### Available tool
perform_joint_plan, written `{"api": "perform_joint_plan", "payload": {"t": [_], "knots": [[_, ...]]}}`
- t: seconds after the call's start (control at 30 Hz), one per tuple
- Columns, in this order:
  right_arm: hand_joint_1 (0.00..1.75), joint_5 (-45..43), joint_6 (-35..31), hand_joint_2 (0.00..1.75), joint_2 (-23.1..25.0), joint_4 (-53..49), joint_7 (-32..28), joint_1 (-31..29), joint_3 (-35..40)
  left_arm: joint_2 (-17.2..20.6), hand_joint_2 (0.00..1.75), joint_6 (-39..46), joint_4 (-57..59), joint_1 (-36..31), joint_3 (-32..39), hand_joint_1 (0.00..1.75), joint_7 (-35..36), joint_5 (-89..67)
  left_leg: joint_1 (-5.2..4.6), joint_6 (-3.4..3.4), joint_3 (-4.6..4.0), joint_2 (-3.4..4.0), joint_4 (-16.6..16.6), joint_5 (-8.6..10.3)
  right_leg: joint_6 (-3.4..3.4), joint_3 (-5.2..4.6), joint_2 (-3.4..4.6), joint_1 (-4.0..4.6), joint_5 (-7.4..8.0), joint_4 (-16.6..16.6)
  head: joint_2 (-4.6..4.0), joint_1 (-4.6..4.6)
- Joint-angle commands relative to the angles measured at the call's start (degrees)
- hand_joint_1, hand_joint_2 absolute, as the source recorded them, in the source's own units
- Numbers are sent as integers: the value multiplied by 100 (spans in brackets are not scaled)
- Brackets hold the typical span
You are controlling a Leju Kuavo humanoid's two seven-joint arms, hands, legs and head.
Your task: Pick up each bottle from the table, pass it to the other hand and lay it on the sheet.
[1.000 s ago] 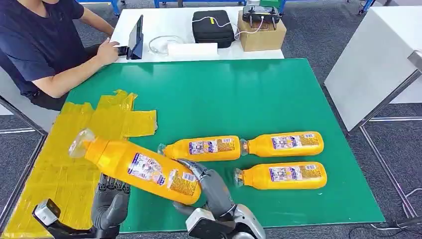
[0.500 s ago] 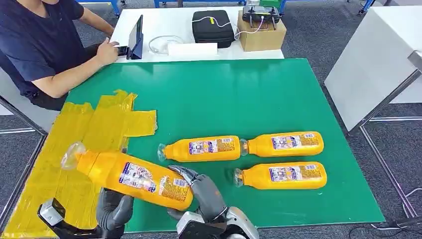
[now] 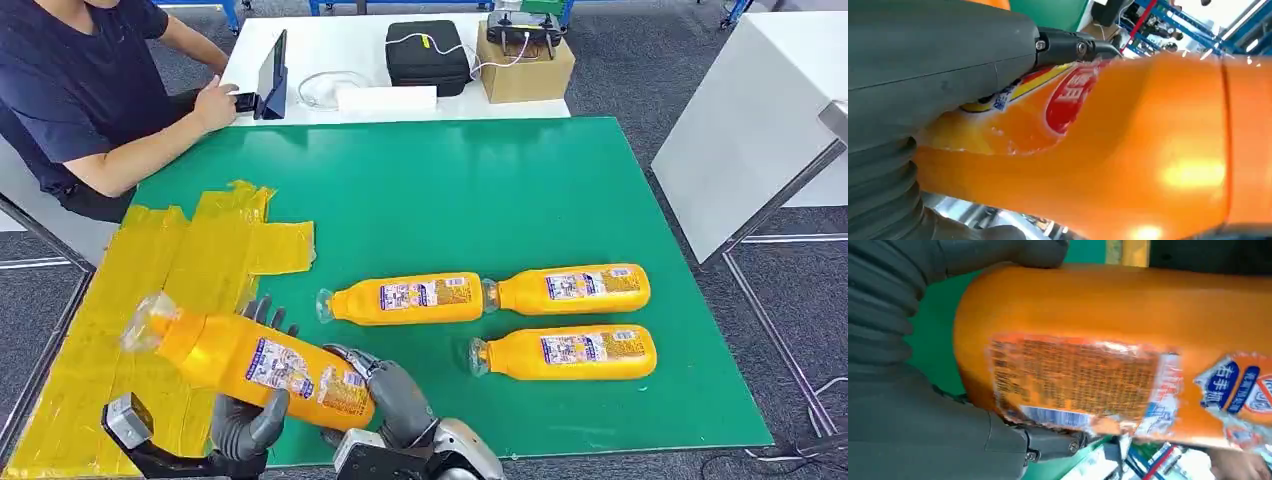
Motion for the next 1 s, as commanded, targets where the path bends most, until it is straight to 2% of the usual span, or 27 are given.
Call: {"api": "perform_joint_plan", "payload": {"t": [0.03,0.2,1.0], "knots": [[175,157,-66,175,199,1291,-29,-94,569,489,175,212,243,-176,-620,175,-145,-241,6,1,32,-5,-16,-4,-11,36,-11,8,-5,-17,0,0],[175,163,-121,175,178,1284,-19,-66,612,467,175,214,158,-112,-614,175,-218,-279,1,1,13,0,-7,-1,-5,11,-8,3,-4,-7,0,-2],[175,150,-260,175,115,1112,52,16,625,423,175,271,4,34,-540,175,-315,-453,5,3,21,-3,-8,-5,-9,22,-14,7,-8,-11,0,-2]]}}
